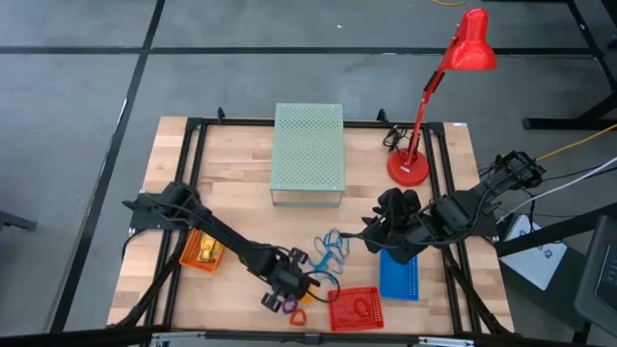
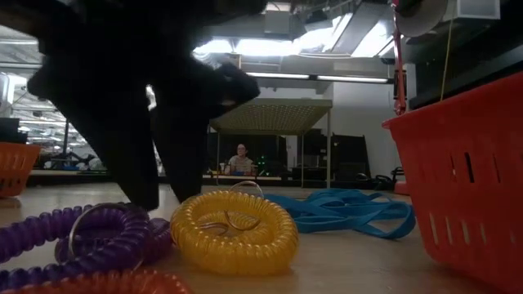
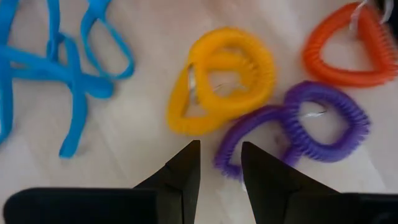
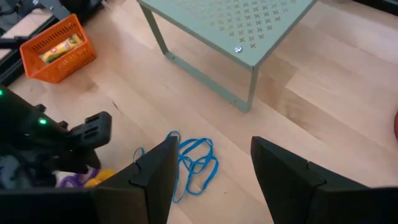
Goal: Pick & Place Office Desk Supplies
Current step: Put the violet coil keychain into the red bin
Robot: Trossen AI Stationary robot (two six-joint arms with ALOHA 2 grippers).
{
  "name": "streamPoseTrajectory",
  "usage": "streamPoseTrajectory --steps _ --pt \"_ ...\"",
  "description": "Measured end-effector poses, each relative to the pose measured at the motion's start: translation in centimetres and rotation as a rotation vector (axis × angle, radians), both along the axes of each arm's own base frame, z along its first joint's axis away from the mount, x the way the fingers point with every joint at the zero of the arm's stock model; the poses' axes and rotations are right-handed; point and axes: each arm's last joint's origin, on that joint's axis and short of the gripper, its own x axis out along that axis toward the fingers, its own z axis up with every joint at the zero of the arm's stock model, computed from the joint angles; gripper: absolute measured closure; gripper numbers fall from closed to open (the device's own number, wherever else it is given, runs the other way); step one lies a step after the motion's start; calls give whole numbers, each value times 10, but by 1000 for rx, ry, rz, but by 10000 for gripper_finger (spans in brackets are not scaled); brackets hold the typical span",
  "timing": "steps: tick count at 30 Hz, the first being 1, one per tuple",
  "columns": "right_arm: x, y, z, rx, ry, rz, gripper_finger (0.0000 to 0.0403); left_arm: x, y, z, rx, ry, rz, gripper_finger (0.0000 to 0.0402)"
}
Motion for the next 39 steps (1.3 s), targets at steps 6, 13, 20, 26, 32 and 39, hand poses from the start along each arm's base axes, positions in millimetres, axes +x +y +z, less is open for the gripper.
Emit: streamPoseTrajectory --steps 6,13,20,26,32,39 --pt "0 0 0 -18 11 23 197 -5 -3 -2 -17 54 -18 290" --pt "0 0 0 -16 7 25 197 -6 -1 -2 -8 66 17 290" --pt "2 1 1 -7 -17 24 197 5 13 6 -18 62 95 290" --pt "3 2 1 -10 -21 28 197 11 12 12 -59 42 39 290" --pt "3 2 1 -7 -17 33 197 9 9 -6 -3 101 -31 290" --pt "3 2 2 -3 -21 33 197 14 9 -22 4 126 4 290"
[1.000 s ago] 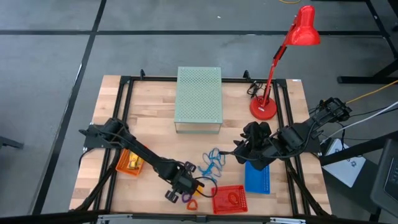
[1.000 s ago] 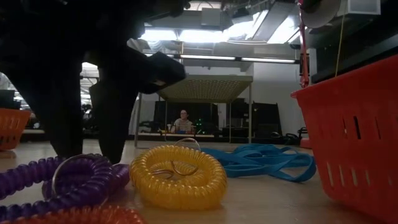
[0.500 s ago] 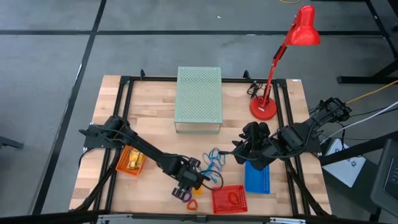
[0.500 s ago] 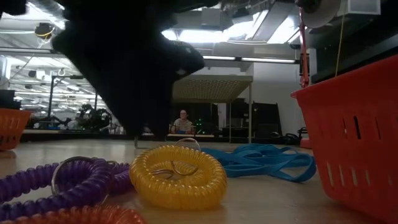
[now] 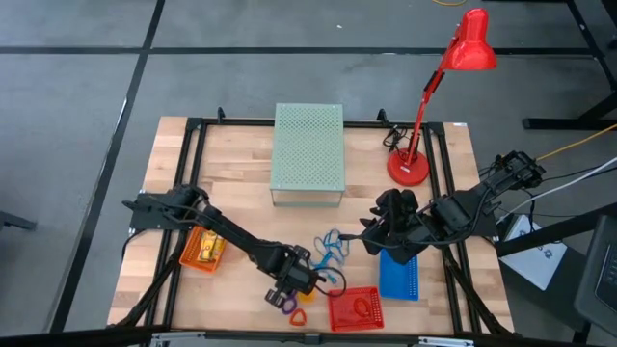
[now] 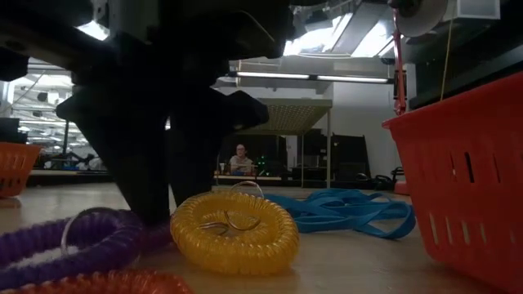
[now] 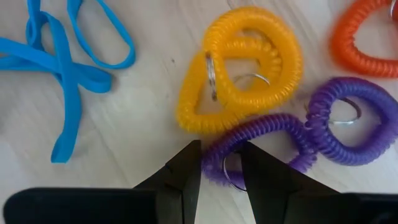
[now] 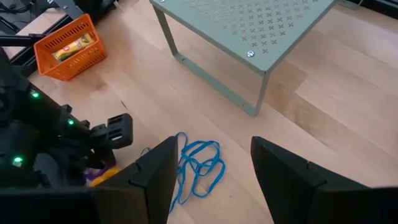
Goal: Pick & Place Office Desk Supplies
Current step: Put the violet coil keychain into the red bin
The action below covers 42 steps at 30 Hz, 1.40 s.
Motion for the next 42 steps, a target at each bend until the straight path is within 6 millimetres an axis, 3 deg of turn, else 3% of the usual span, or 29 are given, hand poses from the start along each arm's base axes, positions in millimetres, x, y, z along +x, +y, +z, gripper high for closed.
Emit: streamPoseTrajectory --steps 7,15,21,26,32,36,42 --pt "1 1 0 14 -14 -8 197 1 0 -19 11 50 51 300" --pt "2 0 1 -10 -35 -20 197 9 17 -10 -90 71 165 383" --pt "5 0 8 -42 -122 -21 197 19 41 15 -262 32 233 393" --pt "4 -1 22 -47 -228 -4 197 24 62 56 -409 -69 268 391" --pt "-2 -6 40 -132 -343 -15 197 25 79 91 -526 -174 291 392" --pt "-23 -2 57 -233 -476 -76 197 30 83 113 -605 -318 301 392" --pt "-92 14 80 -371 -683 -87 197 42 80 147 -756 -601 277 392"
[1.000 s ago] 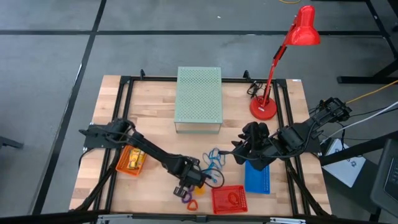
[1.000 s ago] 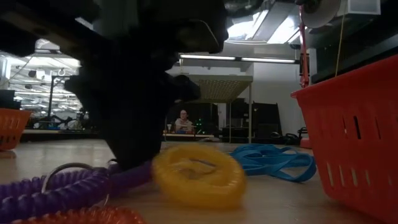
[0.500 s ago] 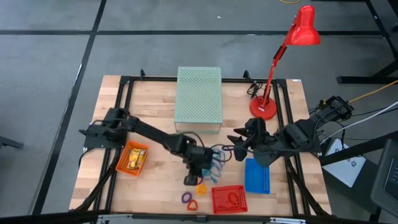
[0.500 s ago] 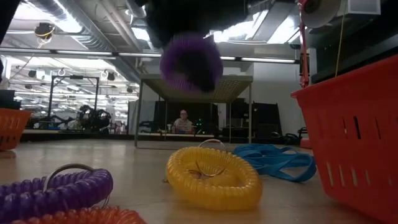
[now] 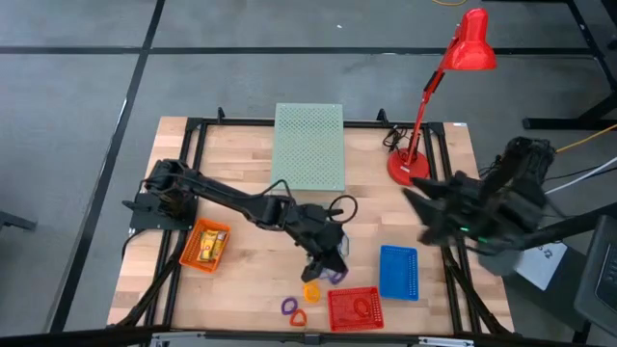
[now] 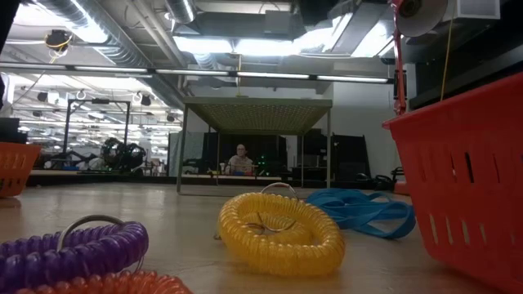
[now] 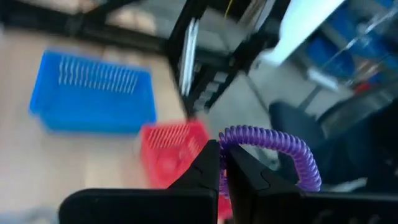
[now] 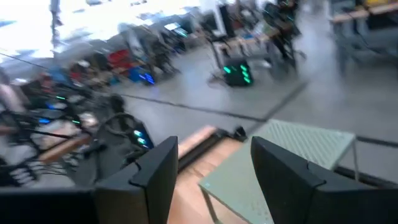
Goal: Pick & Place Office Desk Supplies
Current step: Put the violet coil keychain into the red bin
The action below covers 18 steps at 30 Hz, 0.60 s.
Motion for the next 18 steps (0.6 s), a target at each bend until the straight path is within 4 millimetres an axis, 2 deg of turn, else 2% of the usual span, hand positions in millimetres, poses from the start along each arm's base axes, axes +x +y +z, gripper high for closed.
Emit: streamPoseTrajectory --steps 3,6,13,18 --pt "-24 5 -2 -5 -27 87 197 2 1 1 36 -42 69 392" --pt "-35 4 -8 15 -39 137 197 3 0 -1 61 -41 84 393" --pt "-37 5 -32 51 -57 149 197 13 -10 -15 3 -48 86 392" --pt "-37 5 -39 69 -68 148 197 38 -31 -24 -11 -72 85 392"
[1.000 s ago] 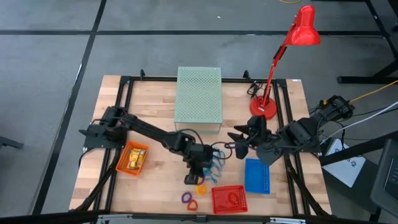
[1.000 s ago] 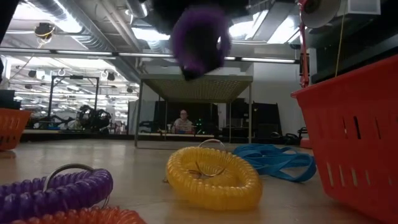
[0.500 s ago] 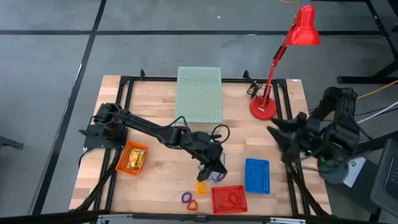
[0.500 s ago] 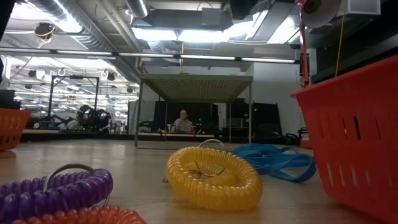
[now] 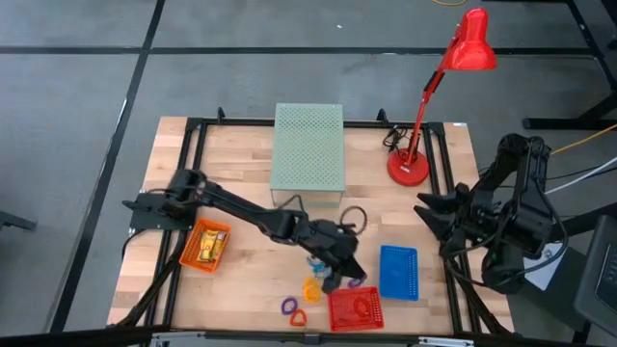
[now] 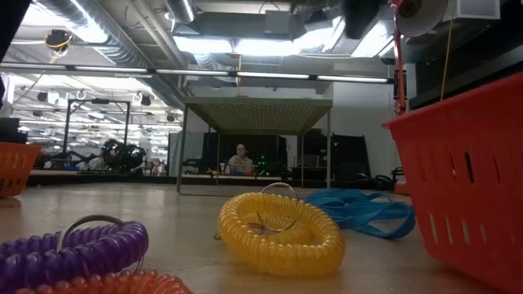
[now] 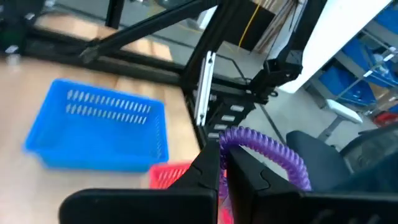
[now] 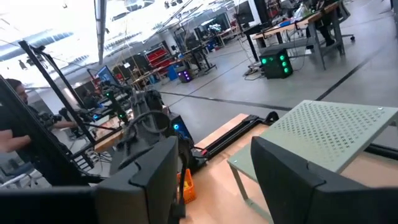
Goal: Pick & Place Office Desk Supplies
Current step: Put the violet coil keychain into the red bin
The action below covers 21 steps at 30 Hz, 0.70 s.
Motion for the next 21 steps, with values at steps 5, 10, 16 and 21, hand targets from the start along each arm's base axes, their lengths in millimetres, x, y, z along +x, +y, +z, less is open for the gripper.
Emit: streamPoseTrajectory --steps 5,10,16,21 --pt "0 0 -1 14 -7 0 197 27 -18 -21 61 45 -35 392" --pt "0 0 -1 19 -9 0 197 50 -26 -56 88 110 -54 392" --pt "0 0 -1 18 -8 0 197 58 -43 -77 95 198 -101 391" --pt "-1 1 -1 7 -4 4 197 57 -48 -73 109 178 -122 383"
